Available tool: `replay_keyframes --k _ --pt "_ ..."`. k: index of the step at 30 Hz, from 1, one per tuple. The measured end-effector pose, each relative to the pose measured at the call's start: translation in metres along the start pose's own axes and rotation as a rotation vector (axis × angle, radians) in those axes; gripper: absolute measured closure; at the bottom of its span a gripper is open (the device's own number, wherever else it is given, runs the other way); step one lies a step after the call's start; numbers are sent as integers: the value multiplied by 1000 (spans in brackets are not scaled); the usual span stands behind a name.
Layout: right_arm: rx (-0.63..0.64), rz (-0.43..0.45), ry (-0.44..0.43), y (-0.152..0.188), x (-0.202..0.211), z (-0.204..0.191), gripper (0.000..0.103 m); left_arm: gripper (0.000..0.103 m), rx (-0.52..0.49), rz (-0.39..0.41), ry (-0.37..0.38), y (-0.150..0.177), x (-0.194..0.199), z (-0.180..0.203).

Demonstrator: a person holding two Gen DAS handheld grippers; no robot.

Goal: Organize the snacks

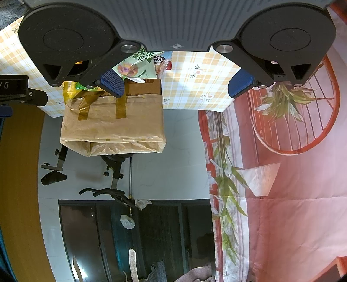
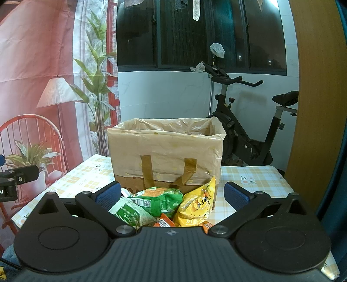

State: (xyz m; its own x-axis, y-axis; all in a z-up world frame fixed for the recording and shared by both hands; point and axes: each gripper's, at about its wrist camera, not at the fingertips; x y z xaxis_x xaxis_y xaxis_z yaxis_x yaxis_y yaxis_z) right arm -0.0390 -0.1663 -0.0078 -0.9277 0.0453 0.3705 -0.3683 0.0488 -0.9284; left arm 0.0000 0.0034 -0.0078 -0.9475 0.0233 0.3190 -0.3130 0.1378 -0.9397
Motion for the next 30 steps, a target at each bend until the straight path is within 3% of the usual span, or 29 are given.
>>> replay_keyframes --k 30 --pt "-1 1 -2 0 0 0 0 0 16 -9 -6 0 1 -3"
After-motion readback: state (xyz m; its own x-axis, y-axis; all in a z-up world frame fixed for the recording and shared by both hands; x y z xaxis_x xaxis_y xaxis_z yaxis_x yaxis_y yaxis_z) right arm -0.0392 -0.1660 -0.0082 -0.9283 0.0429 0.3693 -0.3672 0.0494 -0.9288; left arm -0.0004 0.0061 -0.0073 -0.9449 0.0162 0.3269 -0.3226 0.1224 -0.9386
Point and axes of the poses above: each gripper's, at about its wrist camera, not at the fingertips, and x roughly against the way its jaws point, z to its right, y to its underside, and after that the axes turned 2 degrees about y, right-handed
